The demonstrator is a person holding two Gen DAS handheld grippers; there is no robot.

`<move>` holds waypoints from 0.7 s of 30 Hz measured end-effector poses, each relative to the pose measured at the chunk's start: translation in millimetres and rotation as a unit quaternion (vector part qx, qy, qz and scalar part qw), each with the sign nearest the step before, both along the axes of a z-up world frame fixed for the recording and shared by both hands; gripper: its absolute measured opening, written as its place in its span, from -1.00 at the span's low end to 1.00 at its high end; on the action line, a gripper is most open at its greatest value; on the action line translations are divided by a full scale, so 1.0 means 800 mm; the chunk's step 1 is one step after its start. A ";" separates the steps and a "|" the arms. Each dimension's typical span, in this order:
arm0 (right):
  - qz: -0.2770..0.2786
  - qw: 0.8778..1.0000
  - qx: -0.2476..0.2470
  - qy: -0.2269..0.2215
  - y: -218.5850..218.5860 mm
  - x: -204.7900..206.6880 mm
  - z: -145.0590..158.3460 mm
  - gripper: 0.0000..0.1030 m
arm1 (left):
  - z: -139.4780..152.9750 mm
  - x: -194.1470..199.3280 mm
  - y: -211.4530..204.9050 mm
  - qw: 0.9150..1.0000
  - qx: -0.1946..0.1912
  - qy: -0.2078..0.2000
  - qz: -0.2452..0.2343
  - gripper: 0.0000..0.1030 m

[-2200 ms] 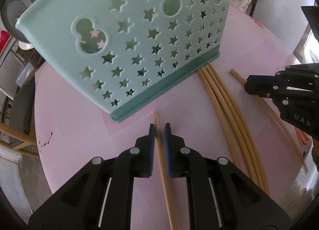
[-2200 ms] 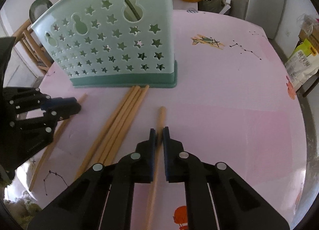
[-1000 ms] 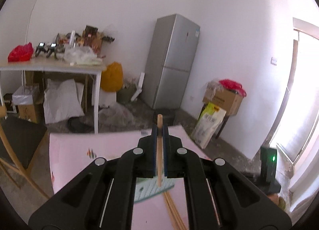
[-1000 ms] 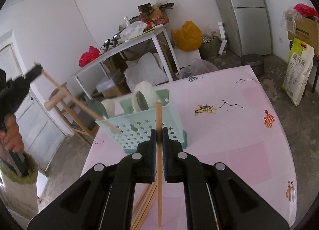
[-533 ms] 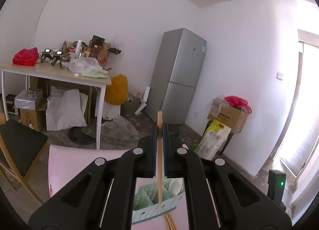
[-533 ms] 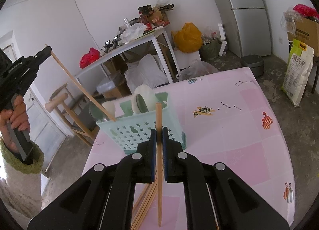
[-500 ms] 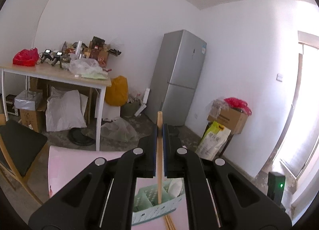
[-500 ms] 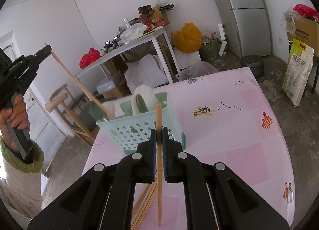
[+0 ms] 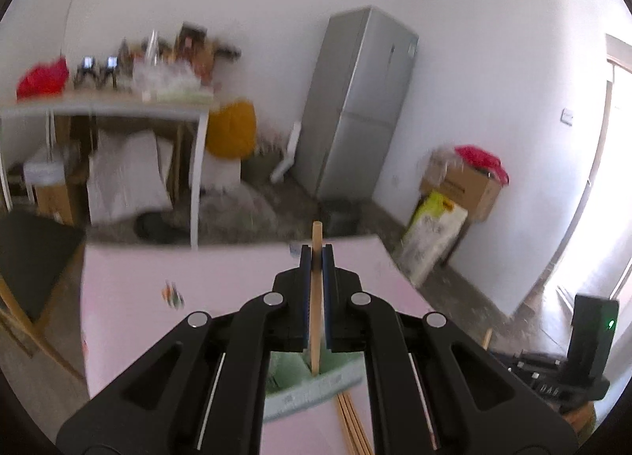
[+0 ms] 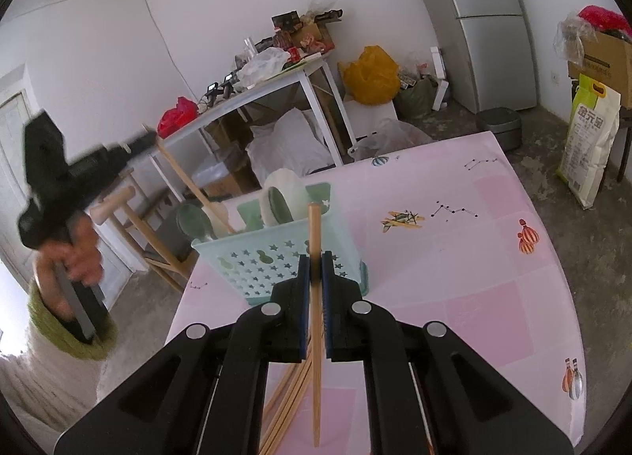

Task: Organize utensils
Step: 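Lower the chopstick into the mint holder and open the left tool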

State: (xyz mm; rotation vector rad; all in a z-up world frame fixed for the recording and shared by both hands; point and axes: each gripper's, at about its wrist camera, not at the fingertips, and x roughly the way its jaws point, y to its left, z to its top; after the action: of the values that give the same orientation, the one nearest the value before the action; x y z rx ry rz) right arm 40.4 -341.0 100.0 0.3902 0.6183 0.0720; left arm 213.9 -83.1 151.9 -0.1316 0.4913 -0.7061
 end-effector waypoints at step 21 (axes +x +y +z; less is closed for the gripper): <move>0.032 0.995 -0.006 -0.090 0.020 0.016 0.080 -0.88 | -0.022 -0.077 0.063 0.999 -0.009 -0.019 0.026 0.04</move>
State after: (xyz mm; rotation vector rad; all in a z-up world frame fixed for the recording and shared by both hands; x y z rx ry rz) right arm 53.4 -325.3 163.6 0.3487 0.4520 0.1631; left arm 152.0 -33.0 134.3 -0.1464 0.4446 -0.6616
